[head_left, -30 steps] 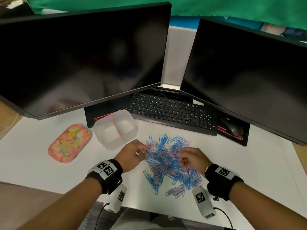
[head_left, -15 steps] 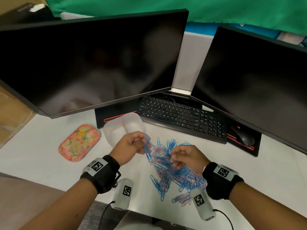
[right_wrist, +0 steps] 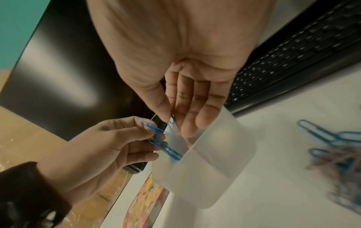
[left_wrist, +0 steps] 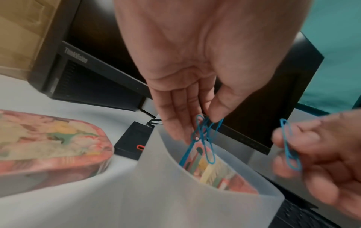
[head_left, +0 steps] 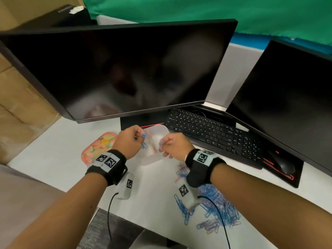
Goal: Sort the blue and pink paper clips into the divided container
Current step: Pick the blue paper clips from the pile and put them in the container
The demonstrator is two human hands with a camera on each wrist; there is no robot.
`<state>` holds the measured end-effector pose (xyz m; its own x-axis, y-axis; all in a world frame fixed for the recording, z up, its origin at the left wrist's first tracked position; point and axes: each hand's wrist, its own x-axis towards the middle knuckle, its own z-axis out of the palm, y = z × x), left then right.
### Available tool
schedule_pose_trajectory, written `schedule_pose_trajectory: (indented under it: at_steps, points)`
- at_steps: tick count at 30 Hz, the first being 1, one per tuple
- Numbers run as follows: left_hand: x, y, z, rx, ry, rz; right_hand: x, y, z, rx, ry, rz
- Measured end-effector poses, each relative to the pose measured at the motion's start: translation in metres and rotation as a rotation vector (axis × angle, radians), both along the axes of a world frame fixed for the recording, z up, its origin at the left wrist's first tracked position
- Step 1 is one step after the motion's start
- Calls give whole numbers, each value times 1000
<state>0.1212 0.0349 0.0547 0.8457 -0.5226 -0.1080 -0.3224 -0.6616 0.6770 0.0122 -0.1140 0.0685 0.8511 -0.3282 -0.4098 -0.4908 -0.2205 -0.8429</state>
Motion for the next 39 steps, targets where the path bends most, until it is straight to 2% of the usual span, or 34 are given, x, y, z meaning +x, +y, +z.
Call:
schedule_pose_trajectory:
  at_steps: [7, 12, 15, 19, 23, 28, 30, 33, 39]
  points:
    - [6, 11, -1, 22, -33, 60, 40, 15, -2, -162, 35, 54]
    - [4, 18, 8, 14, -70, 71, 26, -6, -5, -262, 20, -20]
    - [-11, 13, 10, 0, -65, -72, -5, -27, -7, -271, 14, -42]
    - [-45, -4, -6, -6, -42, -407, -63, -47, -17, -356, 73, 5]
    - [-88, -17, -33, 158, -76, -727, -124, -54, -40, -389, 167, 176]
    - [-122, -24, -65, 406, -97, -991, -178, -35, -59, -459, 193, 350]
    - [-127, -25, -72, 454, -141, -1041, -190, -23, -66, -522, 186, 416]
    - [-129, -25, -77, 443, -191, -1023, -195, -8, -77, -603, 170, 442]
    - [-127, -16, -81, 465, -198, -978, -185, 1, -85, -580, 183, 232]
